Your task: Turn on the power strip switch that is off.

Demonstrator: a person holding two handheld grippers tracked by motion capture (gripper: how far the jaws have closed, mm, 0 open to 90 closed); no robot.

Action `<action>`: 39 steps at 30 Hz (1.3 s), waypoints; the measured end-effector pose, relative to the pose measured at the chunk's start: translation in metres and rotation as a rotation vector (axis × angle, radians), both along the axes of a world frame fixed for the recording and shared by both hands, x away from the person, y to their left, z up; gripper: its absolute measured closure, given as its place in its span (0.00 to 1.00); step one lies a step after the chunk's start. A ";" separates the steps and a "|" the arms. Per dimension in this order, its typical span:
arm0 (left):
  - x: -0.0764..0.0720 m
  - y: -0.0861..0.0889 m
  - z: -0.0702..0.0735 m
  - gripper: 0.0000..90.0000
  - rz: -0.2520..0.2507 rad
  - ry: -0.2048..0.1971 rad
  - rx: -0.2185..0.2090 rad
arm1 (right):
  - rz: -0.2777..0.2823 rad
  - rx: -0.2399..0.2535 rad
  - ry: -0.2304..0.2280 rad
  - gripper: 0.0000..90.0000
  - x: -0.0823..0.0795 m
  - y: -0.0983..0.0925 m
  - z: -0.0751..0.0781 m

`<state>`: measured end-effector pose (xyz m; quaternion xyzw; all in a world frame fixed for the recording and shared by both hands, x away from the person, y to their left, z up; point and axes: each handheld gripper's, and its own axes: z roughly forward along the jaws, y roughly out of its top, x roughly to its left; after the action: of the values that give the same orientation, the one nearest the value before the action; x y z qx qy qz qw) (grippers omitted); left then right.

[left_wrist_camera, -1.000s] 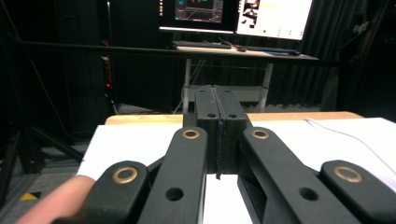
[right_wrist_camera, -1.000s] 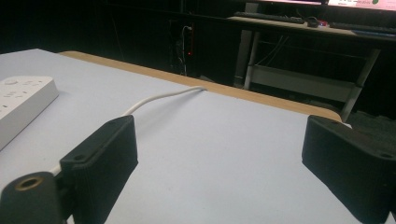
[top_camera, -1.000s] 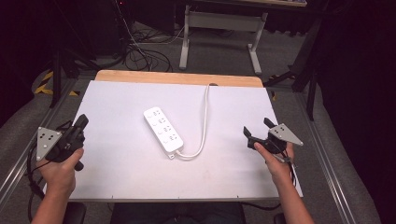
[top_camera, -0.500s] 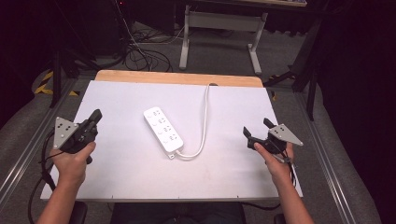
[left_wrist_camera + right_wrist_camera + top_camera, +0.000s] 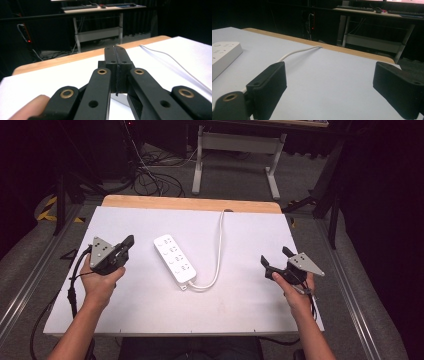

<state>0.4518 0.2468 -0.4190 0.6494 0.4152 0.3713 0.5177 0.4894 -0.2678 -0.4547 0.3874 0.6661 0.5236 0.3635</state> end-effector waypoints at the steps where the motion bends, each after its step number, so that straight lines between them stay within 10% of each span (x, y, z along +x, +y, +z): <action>1: 0.002 -0.002 0.000 1.00 -0.003 0.001 0.005 | 0.000 0.001 0.000 0.13 0.000 0.000 0.000; 23: 0.037 -0.034 -0.007 1.00 -0.080 0.072 0.068 | -0.011 0.016 -0.002 0.14 0.002 -0.001 0.002; 39: 0.065 -0.056 -0.024 1.00 -0.122 0.168 0.190 | -0.013 0.020 -0.001 0.14 0.003 -0.002 0.002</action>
<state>0.5164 0.1908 -0.4432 0.7483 0.3798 0.3211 0.4389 0.4919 -0.2695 -0.4526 0.3952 0.6580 0.5281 0.3632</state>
